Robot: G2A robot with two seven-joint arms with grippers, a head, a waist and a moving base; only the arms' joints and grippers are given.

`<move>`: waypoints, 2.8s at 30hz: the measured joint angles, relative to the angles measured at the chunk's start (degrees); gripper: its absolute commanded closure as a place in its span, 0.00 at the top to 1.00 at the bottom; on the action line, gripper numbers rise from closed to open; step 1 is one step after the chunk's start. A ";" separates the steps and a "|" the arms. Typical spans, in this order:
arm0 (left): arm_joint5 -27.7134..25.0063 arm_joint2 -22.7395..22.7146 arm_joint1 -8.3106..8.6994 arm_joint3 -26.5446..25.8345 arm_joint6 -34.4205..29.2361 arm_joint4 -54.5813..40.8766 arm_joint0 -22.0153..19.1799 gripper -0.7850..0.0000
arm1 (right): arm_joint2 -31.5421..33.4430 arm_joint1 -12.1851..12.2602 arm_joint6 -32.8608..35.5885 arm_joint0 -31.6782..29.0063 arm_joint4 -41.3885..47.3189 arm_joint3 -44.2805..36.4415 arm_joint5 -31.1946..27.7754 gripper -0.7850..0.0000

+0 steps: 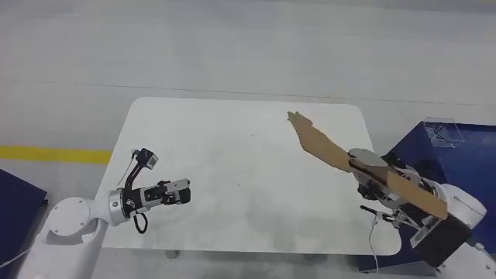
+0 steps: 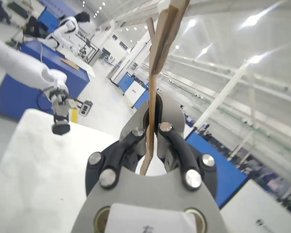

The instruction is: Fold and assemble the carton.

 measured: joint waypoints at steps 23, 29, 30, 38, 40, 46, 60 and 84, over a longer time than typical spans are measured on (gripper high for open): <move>0.00 0.00 0.00 0.00 0.00 0.00 0.00 1.00 | -0.58 1.03 -5.99 3.56 10.59 9.68 -1.07 0.00; 0.00 0.00 0.00 0.00 0.00 0.00 0.00 1.00 | -3.10 1.82 18.32 -0.55 47.00 11.06 -22.61 0.00; 0.00 0.00 0.00 0.00 0.00 0.00 0.00 1.00 | -4.38 2.24 23.94 -1.40 53.49 10.34 -23.27 0.00; 0.00 0.00 0.00 0.00 0.00 0.00 0.00 1.00 | -8.56 7.49 80.58 -3.74 112.03 4.56 -4.63 0.00; 0.00 0.00 0.00 0.00 0.00 0.00 0.00 1.00 | -8.45 7.98 89.83 -3.78 119.27 5.54 -0.94 0.00; 0.00 0.00 0.00 0.00 0.00 0.00 0.00 1.00 | -8.78 7.90 98.88 -2.25 125.04 8.53 1.65 0.00; 0.00 0.00 0.00 0.00 0.00 0.00 0.00 1.00 | -8.62 7.86 96.20 -2.11 124.84 8.52 0.64 0.00; 9.89 7.06 0.88 -7.65 -2.85 5.57 -7.82 1.00 | -32.60 4.61 114.82 15.80 133.95 17.66 18.52 0.00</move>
